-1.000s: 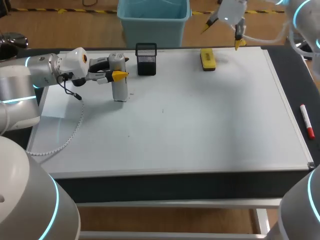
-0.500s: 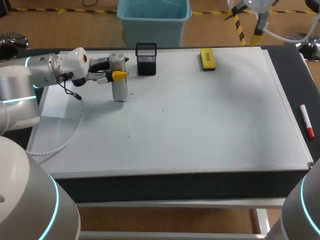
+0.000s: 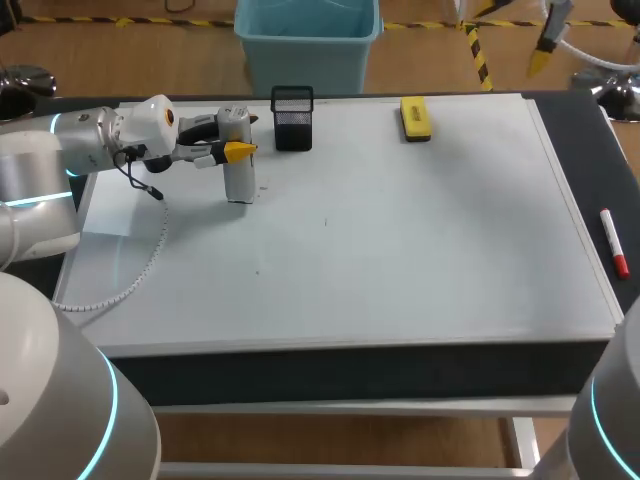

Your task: Pick up the inspection probe, press it on each red-marked spot on the whiteboard one by one, put down the probe, pick up the eraser, and wipe off all the red marks.

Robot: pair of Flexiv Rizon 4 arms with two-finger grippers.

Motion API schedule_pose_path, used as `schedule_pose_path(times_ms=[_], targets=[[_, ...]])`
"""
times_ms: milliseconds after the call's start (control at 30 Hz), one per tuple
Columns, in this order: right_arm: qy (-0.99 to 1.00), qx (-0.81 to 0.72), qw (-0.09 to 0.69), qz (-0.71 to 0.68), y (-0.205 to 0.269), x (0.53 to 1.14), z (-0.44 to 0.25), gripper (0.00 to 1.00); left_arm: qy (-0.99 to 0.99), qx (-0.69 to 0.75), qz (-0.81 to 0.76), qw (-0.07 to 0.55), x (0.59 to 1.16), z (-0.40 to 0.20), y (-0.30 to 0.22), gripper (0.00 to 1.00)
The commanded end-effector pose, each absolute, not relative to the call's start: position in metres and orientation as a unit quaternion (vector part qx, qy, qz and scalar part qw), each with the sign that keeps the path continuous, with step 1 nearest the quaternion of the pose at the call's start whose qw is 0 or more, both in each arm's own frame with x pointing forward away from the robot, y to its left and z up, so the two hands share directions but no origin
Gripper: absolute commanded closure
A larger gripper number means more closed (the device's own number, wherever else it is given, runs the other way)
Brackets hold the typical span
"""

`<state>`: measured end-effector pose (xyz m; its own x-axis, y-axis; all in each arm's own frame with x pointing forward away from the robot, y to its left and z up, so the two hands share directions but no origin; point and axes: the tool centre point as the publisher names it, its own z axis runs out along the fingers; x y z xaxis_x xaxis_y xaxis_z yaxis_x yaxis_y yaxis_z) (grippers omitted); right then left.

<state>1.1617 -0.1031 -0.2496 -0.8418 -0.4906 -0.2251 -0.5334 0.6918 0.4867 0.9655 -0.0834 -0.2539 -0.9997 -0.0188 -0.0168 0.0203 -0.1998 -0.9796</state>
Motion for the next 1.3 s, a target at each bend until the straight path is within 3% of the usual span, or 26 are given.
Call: schedule_pose_path(times_ms=[33, 567, 1300], targets=[[0.922, -0.277, 0.049, 0.266, -0.103, 1.152, -0.247, 0.00, 0.632, 0.001, -0.775, 0.013, 0.965, -0.254, -0.083, 1.00], [0.922, -0.277, 0.049, 0.266, -0.103, 1.152, -0.247, 0.00, 0.620, 0.001, -0.785, 0.013, 0.971, -0.247, -0.081, 1.00], [0.922, -0.277, 0.049, 0.266, -0.103, 1.152, -0.247, 0.00, 0.611, 0.083, -0.788, -0.001, 1.074, -0.158, -0.113, 1.00]])
